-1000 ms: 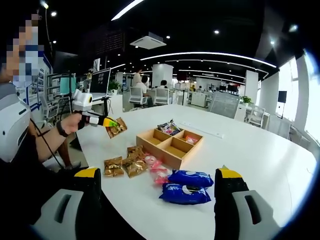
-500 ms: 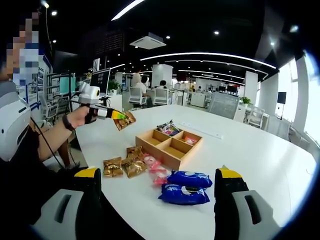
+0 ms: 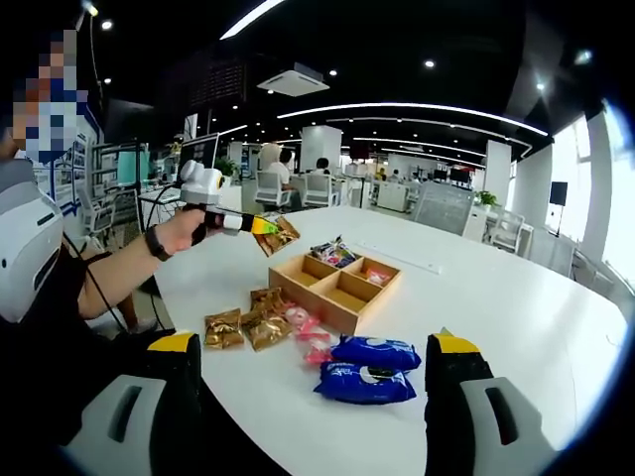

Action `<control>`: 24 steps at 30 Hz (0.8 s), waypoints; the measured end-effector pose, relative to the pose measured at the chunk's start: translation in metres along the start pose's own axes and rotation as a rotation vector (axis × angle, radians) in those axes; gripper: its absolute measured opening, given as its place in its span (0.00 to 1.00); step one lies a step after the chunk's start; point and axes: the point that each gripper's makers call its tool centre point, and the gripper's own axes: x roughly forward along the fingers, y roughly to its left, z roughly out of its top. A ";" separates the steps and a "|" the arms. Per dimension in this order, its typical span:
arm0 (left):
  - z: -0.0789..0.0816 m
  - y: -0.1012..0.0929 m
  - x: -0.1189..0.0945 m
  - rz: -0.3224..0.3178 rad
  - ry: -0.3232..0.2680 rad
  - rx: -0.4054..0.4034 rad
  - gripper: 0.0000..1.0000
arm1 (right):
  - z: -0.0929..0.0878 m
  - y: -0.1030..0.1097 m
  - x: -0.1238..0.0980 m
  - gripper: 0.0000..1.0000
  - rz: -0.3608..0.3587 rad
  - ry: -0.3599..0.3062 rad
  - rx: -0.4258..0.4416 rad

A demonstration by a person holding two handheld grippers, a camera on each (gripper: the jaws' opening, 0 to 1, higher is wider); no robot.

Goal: Pick up the scattered marshmallows, QQ candies, Oreo cookies, and mixed nuts on the table and sort them into separate containers

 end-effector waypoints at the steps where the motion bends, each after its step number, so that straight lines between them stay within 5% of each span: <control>1: -0.002 -0.001 0.004 0.002 0.000 0.000 0.11 | 0.001 0.000 0.000 0.89 0.000 -0.002 -0.001; 24: -0.033 0.001 0.050 0.089 0.046 -0.007 0.11 | 0.001 0.003 0.002 0.89 0.010 0.005 -0.010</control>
